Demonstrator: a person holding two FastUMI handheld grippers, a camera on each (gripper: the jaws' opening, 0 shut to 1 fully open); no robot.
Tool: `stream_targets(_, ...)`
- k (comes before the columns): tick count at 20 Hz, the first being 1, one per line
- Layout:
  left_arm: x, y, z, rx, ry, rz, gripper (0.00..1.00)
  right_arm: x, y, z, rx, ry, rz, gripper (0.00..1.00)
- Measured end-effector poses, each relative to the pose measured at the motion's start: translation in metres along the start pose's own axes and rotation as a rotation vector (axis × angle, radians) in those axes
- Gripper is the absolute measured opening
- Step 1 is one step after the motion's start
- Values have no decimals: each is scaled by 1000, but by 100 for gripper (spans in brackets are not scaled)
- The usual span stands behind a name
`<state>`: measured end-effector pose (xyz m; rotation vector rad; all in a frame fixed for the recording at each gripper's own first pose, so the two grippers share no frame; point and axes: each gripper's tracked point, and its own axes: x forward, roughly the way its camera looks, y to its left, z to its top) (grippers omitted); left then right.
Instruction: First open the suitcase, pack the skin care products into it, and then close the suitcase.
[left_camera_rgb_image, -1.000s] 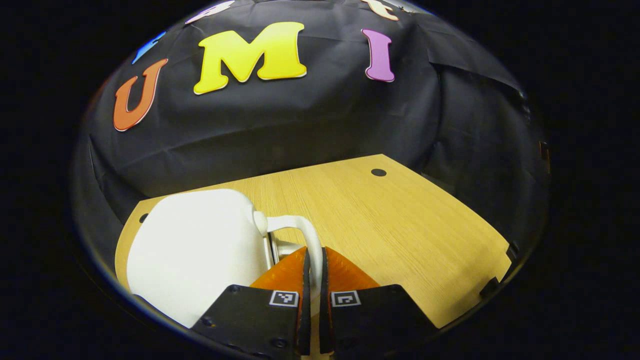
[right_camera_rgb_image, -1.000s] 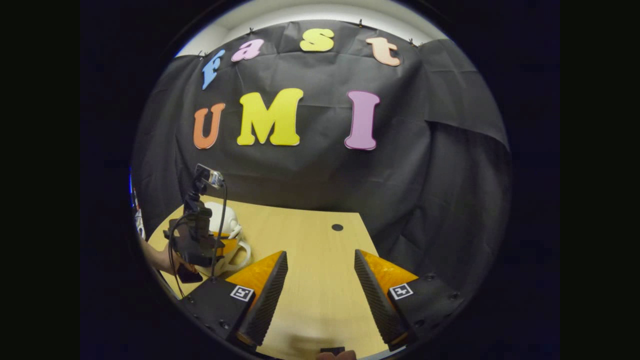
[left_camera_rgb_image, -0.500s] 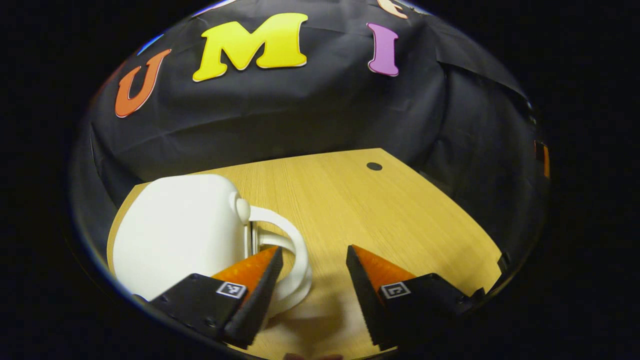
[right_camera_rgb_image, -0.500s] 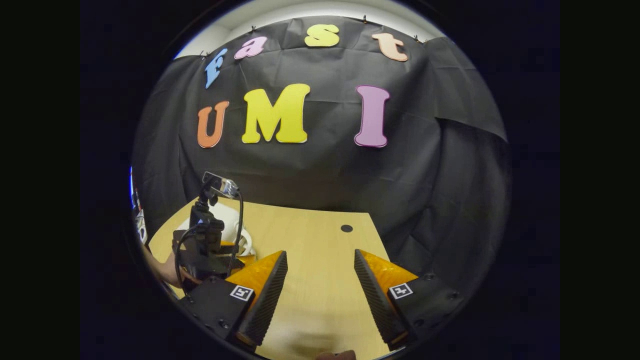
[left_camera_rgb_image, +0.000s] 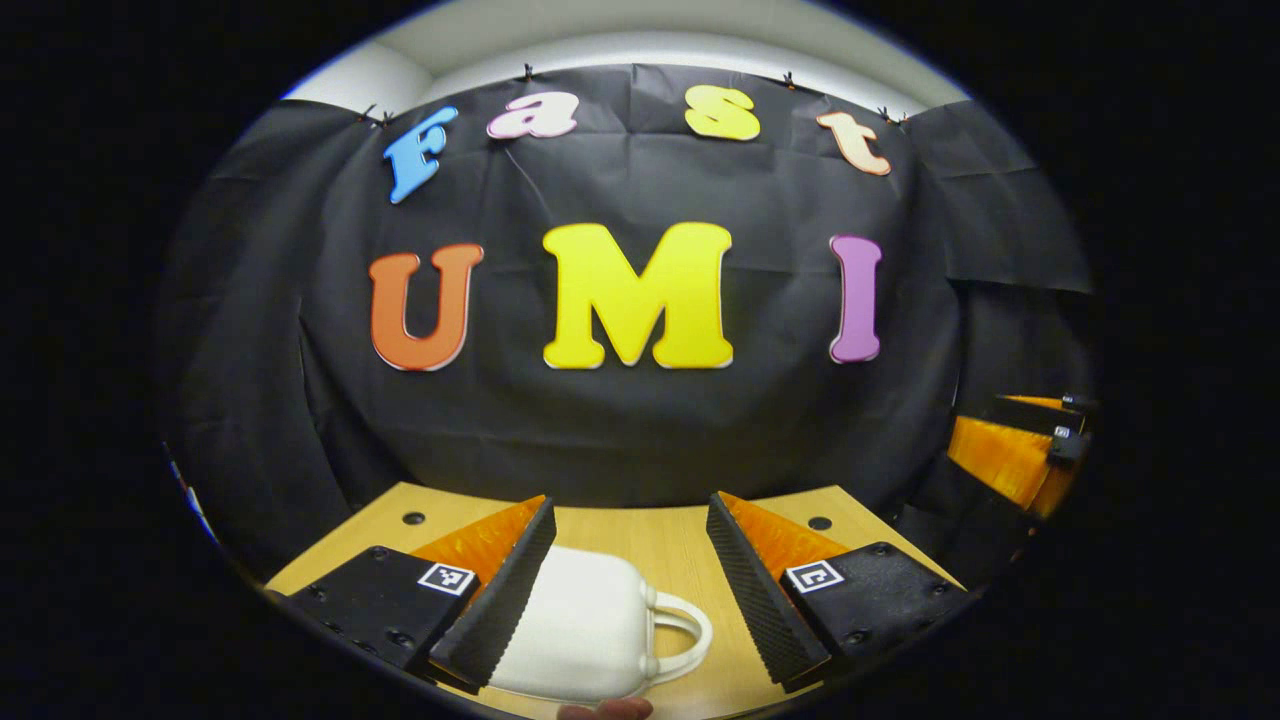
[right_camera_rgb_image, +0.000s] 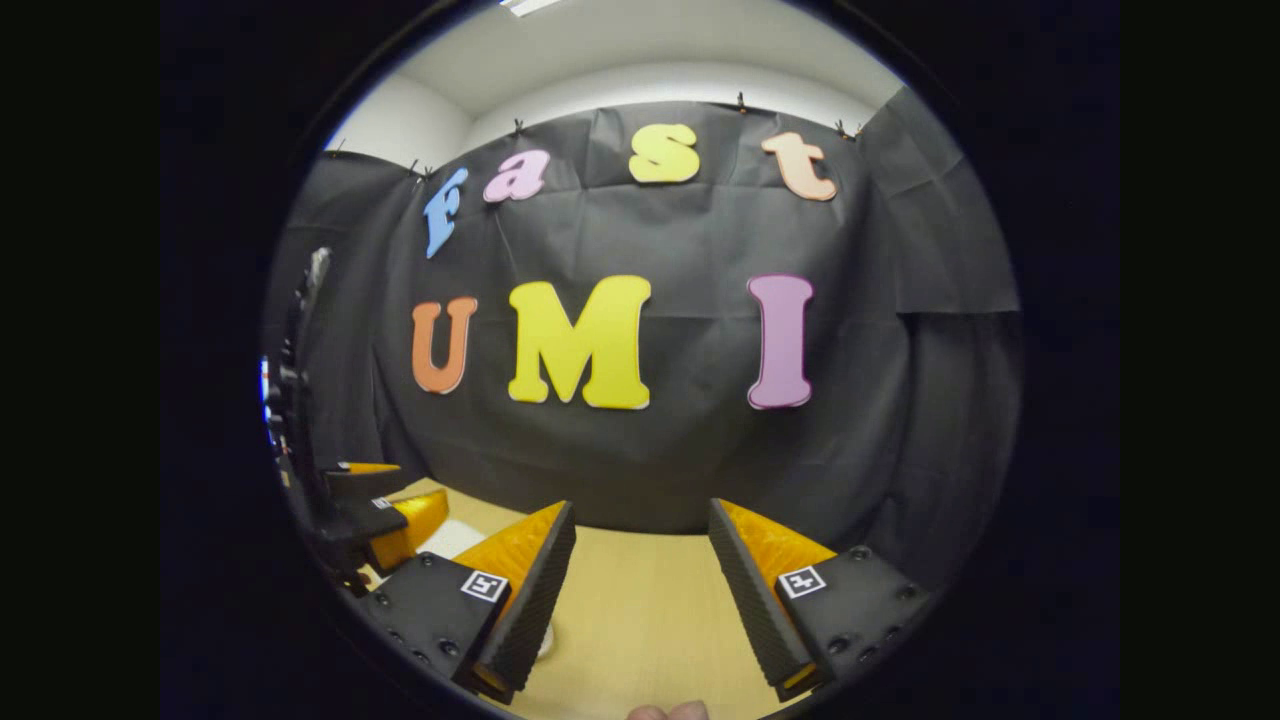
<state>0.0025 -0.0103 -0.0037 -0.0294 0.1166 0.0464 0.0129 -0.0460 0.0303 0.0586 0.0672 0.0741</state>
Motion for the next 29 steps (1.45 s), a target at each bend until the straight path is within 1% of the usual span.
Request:
stream_targets(2, -8, 12, 13, -12, -24, 20, 96, 2, 8, 7, -2, -28, -22, 77)
stream_targets(3, -11, 17, 18, -19, -35, 29, 96, 1, 13, 9, -3, -43, -34, 80)
stream_targets(6, -23, 23, 25, -36, -65, 30, 96, -2, 19, 5, -24, -46, -71, 79)
stream_targets(8, -30, 30, 25, -38, -72, 35, 96, -6, 29, -3, -4, -26, -59, 80)
stream_targets(11, -34, 40, 26, -38, -81, 43, 96, -7, 34, -5, -14, -12, -52, 79)
stream_targets(13, -34, 41, 25, -41, -78, 37, 96, -8, 36, -4, -3, -16, -53, 79)
stream_targets(14, -36, 43, 23, -38, -72, 39, 96, -8, 41, -7, 2, -10, -45, 77)
stream_targets(15, -37, 44, 23, -36, -74, 36, 97, -8, 45, -10, 2, -3, -36, 79)
stream_targets(17, -38, 44, 25, -39, -83, 27, 96, -7, 51, -11, -7, 4, -25, 78)
stream_targets(18, -39, 45, 25, -37, -84, 24, 96, -7, 52, -10, -7, 0, -24, 79)
stream_targets(29, -36, 52, 22, -49, -70, 21, 96, -5, 66, -13, -20, 8, 3, 79)
